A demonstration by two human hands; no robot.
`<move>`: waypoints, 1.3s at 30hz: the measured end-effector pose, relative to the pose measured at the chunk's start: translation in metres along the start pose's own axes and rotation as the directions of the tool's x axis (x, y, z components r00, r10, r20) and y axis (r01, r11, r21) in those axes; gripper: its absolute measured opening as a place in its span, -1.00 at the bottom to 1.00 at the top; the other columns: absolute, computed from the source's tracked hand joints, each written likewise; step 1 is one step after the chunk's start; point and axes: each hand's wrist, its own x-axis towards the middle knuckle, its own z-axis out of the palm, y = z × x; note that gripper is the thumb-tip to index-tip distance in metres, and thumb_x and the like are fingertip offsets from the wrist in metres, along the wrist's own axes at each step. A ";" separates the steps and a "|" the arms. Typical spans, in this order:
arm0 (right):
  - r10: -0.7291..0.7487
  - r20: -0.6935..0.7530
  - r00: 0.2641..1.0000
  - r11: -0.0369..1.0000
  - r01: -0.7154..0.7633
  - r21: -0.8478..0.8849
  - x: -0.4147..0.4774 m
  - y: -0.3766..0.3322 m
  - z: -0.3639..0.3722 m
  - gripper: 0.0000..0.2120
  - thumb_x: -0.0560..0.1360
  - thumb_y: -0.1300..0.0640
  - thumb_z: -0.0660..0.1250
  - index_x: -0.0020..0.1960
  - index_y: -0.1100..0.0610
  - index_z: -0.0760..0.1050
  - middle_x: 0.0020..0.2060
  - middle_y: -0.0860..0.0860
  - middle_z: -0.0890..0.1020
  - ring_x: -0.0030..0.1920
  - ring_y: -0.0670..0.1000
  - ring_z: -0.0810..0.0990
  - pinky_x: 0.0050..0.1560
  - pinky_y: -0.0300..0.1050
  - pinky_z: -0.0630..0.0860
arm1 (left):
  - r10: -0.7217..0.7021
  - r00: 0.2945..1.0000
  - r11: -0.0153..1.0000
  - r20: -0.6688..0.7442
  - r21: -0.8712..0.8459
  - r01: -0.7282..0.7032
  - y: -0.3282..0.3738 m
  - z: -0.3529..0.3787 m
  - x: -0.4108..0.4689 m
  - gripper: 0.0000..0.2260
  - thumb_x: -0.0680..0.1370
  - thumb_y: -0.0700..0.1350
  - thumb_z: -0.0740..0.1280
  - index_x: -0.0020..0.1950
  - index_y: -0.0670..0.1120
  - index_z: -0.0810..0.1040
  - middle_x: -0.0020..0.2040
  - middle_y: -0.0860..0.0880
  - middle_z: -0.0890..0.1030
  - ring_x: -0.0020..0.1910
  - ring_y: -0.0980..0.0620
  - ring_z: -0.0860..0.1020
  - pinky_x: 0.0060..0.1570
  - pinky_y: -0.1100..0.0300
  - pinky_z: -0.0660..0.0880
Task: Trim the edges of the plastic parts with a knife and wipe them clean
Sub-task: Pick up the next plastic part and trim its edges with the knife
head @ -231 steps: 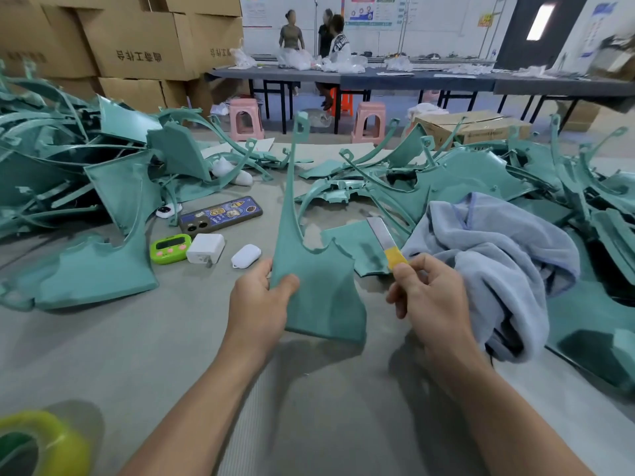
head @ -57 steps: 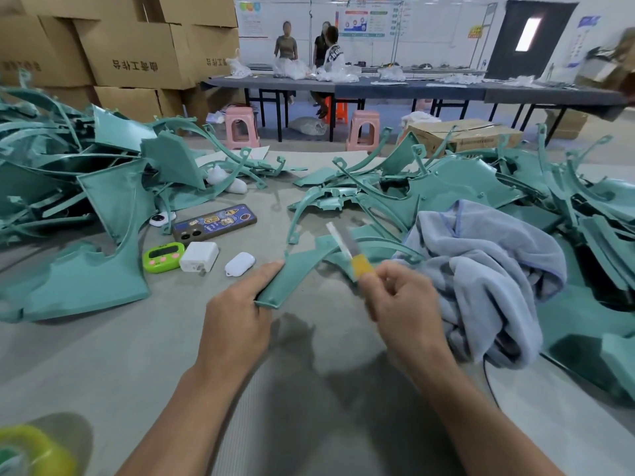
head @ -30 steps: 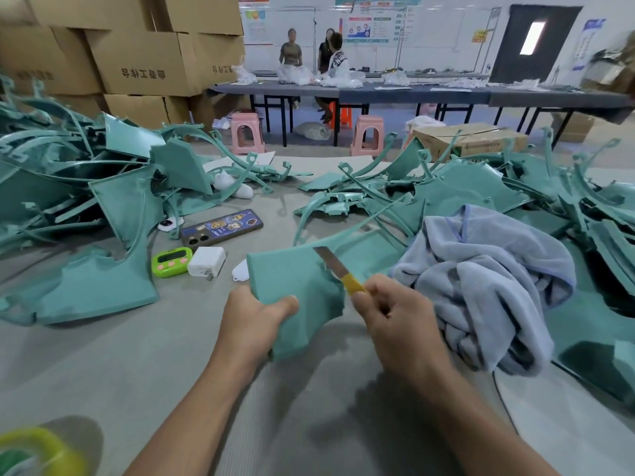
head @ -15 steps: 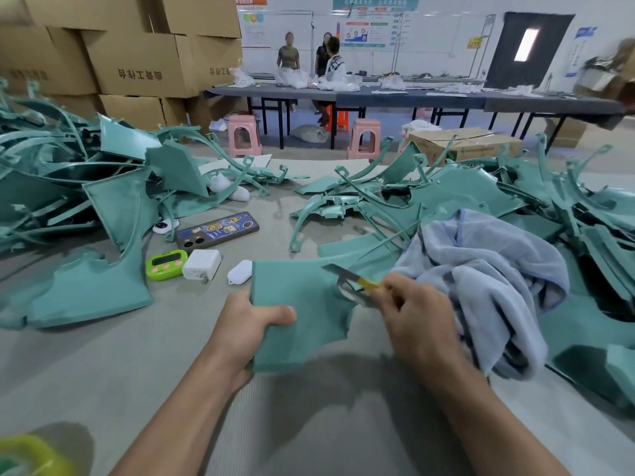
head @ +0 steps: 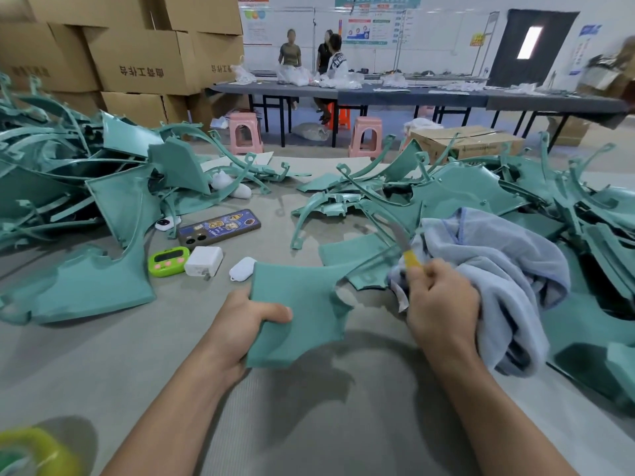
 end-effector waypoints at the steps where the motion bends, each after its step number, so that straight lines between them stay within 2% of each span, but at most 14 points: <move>1: 0.040 -0.046 0.998 0.999 -0.039 0.030 0.001 0.002 -0.004 -0.61 0.62 -0.03 0.30 -0.33 0.07 0.33 -0.50 -0.07 0.45 -0.41 -0.04 0.41 -0.41 -0.25 0.20 | -0.006 1.000 0.999 -0.014 0.032 0.006 -0.001 0.000 0.001 -0.79 0.41 -0.43 0.35 0.00 -0.28 0.66 -0.11 -0.30 0.71 -0.29 -0.23 0.68 -0.42 0.04 0.57; 5: -0.052 0.027 0.998 0.990 0.048 0.133 -0.010 0.000 -0.005 -0.65 0.60 -0.02 0.32 -0.32 0.06 0.41 -0.44 -0.13 0.57 -0.41 -0.16 0.47 -0.39 -0.35 0.31 | 0.047 0.996 0.996 -0.072 0.078 -0.041 -0.005 0.000 0.006 -0.79 0.43 -0.41 0.40 0.01 -0.23 0.68 -0.10 -0.23 0.73 -0.24 -0.21 0.71 -0.35 0.00 0.61; 7: -0.035 0.191 0.981 0.953 -0.025 0.304 -0.015 -0.005 0.001 -0.73 0.59 0.08 0.38 -0.27 0.10 0.54 -0.39 -0.10 0.64 -0.39 -0.13 0.52 -0.30 -0.18 0.44 | 0.130 0.986 0.990 -0.101 0.073 -0.123 -0.007 0.002 0.008 -0.79 0.42 -0.35 0.46 0.03 -0.19 0.70 -0.07 -0.17 0.74 -0.16 -0.19 0.72 -0.16 -0.08 0.65; 9: -0.037 0.395 0.918 0.863 -0.170 0.476 -0.017 -0.012 0.005 -0.83 0.54 0.20 0.44 -0.23 0.14 0.67 -0.19 -0.05 0.74 -0.07 -0.04 0.70 0.00 -0.04 0.57 | 0.213 0.970 0.976 -0.121 0.067 -0.206 -0.007 0.004 0.008 -0.76 0.33 -0.25 0.52 -0.02 -0.15 0.72 -0.07 -0.14 0.75 -0.13 -0.15 0.71 -0.07 -0.07 0.63; 11: -0.119 0.581 0.805 0.814 -0.256 0.522 -0.021 -0.015 0.005 -0.91 0.48 0.21 0.50 -0.19 0.12 0.74 0.10 -0.14 0.70 0.23 -0.24 0.60 0.24 -0.20 0.49 | 0.267 0.961 0.962 -0.076 0.080 -0.261 -0.005 0.005 0.006 -0.74 0.28 -0.21 0.49 -0.04 -0.14 0.73 -0.07 -0.13 0.75 -0.14 -0.09 0.71 -0.15 0.05 0.64; 13: -0.208 0.682 0.701 0.805 -0.273 0.527 -0.025 -0.014 0.003 -0.86 0.46 0.10 0.51 -0.15 0.17 0.74 -0.02 -0.15 0.70 0.10 -0.22 0.63 0.11 -0.26 0.46 | 0.286 0.958 0.949 -0.006 0.142 -0.282 -0.004 0.005 0.002 -0.70 0.27 -0.21 0.48 -0.01 -0.13 0.73 -0.07 -0.13 0.75 -0.14 -0.09 0.71 -0.19 0.10 0.63; 15: -0.217 0.667 0.712 0.794 -0.269 0.545 -0.027 -0.016 0.004 -0.79 0.49 0.06 0.49 -0.13 0.22 0.72 -0.25 0.09 0.66 -0.15 -0.03 0.57 -0.06 -0.08 0.45 | 0.280 0.959 0.943 0.043 0.172 -0.283 -0.005 0.005 0.000 -0.70 0.27 -0.21 0.48 0.00 -0.13 0.72 -0.07 -0.14 0.75 -0.13 -0.12 0.71 -0.23 0.11 0.61; 17: -0.134 0.592 0.794 0.702 -0.346 0.623 -0.029 -0.020 0.010 -0.88 0.52 0.20 0.47 -0.13 0.24 0.74 -0.22 0.22 0.70 -0.16 0.02 0.59 -0.07 -0.07 0.54 | 0.236 0.966 0.967 0.108 0.077 -0.244 -0.004 0.006 -0.003 -0.71 0.26 -0.20 0.50 -0.03 -0.14 0.74 -0.04 -0.17 0.73 -0.14 -0.14 0.69 -0.25 0.11 0.61; 22: 0.035 0.575 0.818 0.505 -0.510 0.696 -0.034 -0.021 0.021 -0.87 0.48 0.20 0.46 -0.22 0.12 0.76 -0.23 0.02 0.73 -0.22 -0.11 0.66 -0.13 -0.24 0.62 | 0.219 0.913 0.971 0.345 -0.169 -0.170 0.000 0.008 -0.010 -0.57 0.29 -0.16 0.50 0.17 -0.09 0.71 0.28 -0.20 0.63 0.26 -0.12 0.59 0.07 0.01 0.61; 26: -0.082 0.646 0.759 0.468 -0.543 0.697 -0.038 -0.020 0.022 -0.74 0.31 0.00 0.51 -0.13 0.17 0.76 -0.14 0.05 0.75 -0.09 -0.06 0.71 -0.02 -0.19 0.64 | 0.282 0.935 0.948 0.216 -0.210 -0.238 -0.004 0.022 -0.011 -0.64 0.39 -0.27 0.45 0.17 -0.03 0.69 0.22 -0.18 0.66 0.22 -0.21 0.62 0.10 -0.04 0.63; 29: -0.057 0.627 0.777 0.519 -0.513 0.683 -0.036 -0.018 0.021 -0.77 0.35 0.00 0.50 -0.09 0.11 0.77 -0.05 0.06 0.76 -0.02 -0.06 0.69 0.01 -0.20 0.62 | 0.365 0.931 0.891 -0.036 -0.277 -0.360 -0.003 0.028 -0.008 -0.63 0.42 -0.40 0.42 0.01 0.03 0.75 0.03 -0.09 0.74 -0.01 -0.07 0.71 -0.08 0.07 0.65; 31: 0.005 0.557 0.831 0.555 -0.465 0.689 -0.031 -0.017 0.018 -0.90 0.47 0.13 0.47 -0.11 0.10 0.77 -0.03 0.11 0.76 -0.03 -0.04 0.66 0.01 -0.20 0.62 | 0.415 0.863 0.840 -0.288 -0.244 -0.485 0.002 0.021 -0.004 -0.66 0.38 -0.38 0.45 -0.10 0.07 0.76 -0.13 0.01 0.74 -0.15 0.04 0.70 -0.12 0.11 0.64; 34: -0.036 0.476 0.879 0.591 -0.365 0.719 -0.024 -0.015 0.010 -0.83 0.57 0.23 0.39 -0.10 0.15 0.76 -0.10 0.19 0.74 -0.10 0.01 0.64 0.03 -0.12 0.57 | 0.655 0.602 0.728 -0.457 0.168 -0.665 0.010 -0.005 0.000 -0.76 0.42 -0.19 0.49 -0.14 0.18 0.74 -0.23 0.18 0.70 -0.19 0.24 0.60 -0.10 0.27 0.54; 39: -0.264 0.380 0.886 0.657 -0.123 0.744 -0.031 -0.026 0.004 -0.84 0.53 0.22 0.38 -0.14 0.16 0.73 -0.25 0.12 0.74 -0.24 -0.04 0.63 -0.17 -0.28 0.51 | 0.922 0.381 0.337 -0.066 0.619 -0.709 -0.007 -0.014 0.001 -0.52 0.50 -0.31 0.20 0.35 -0.02 0.62 0.35 0.11 0.59 0.38 0.11 0.51 0.45 0.20 0.33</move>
